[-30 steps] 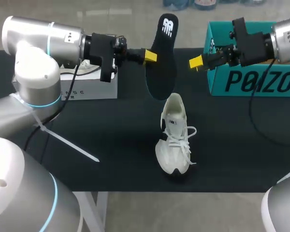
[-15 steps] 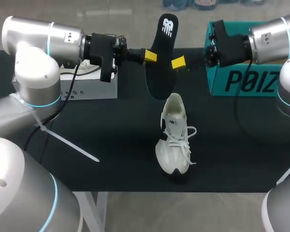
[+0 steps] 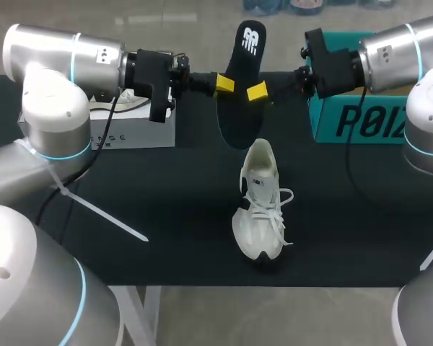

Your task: Take the shoe out of the shoebox, open the shoe tongue, remove and reinsert the insole, then place the shoe into the shoebox

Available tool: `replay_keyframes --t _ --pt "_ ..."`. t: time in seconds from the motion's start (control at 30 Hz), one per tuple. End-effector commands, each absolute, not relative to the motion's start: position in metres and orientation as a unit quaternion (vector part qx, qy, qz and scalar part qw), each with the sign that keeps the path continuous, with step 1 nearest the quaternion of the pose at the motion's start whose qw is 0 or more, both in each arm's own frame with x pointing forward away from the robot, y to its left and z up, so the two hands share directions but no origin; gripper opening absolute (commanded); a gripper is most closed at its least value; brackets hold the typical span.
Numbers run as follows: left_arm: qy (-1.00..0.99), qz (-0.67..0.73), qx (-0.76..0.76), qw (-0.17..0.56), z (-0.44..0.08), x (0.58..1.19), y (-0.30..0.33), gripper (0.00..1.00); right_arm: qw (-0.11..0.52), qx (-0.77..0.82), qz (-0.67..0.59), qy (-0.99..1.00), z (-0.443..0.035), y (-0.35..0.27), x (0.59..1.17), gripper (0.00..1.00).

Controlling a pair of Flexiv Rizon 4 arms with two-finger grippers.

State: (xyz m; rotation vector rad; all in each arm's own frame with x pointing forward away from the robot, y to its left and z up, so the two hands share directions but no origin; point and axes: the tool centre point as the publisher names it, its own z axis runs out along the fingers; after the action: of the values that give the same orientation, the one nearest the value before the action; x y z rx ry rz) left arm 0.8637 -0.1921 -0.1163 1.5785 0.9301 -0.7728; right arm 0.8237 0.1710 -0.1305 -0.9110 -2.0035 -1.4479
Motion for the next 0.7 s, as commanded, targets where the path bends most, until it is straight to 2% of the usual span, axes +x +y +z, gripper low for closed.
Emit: replay_keyframes --t 0.03,0.33,0.53,0.7 --pt "0.392 -0.325 0.665 0.546 -0.117 0.863 -0.192 0.00 0.255 -0.336 -0.530 -0.735 -0.135 0.174 0.825 0.46" --pt "0.392 -0.325 0.665 0.546 -0.117 0.863 -0.192 0.00 0.265 -0.333 -0.537 -0.728 -0.137 0.186 0.830 0.42" --pt "0.392 -0.325 0.665 0.546 -0.117 0.863 -0.192 0.00 0.267 -0.331 -0.541 -0.726 -0.135 0.192 0.832 0.48" --pt "0.392 -0.325 0.665 0.546 -0.117 0.863 -0.192 0.00 0.262 -0.339 -0.545 -0.720 -0.135 0.188 0.836 0.49"
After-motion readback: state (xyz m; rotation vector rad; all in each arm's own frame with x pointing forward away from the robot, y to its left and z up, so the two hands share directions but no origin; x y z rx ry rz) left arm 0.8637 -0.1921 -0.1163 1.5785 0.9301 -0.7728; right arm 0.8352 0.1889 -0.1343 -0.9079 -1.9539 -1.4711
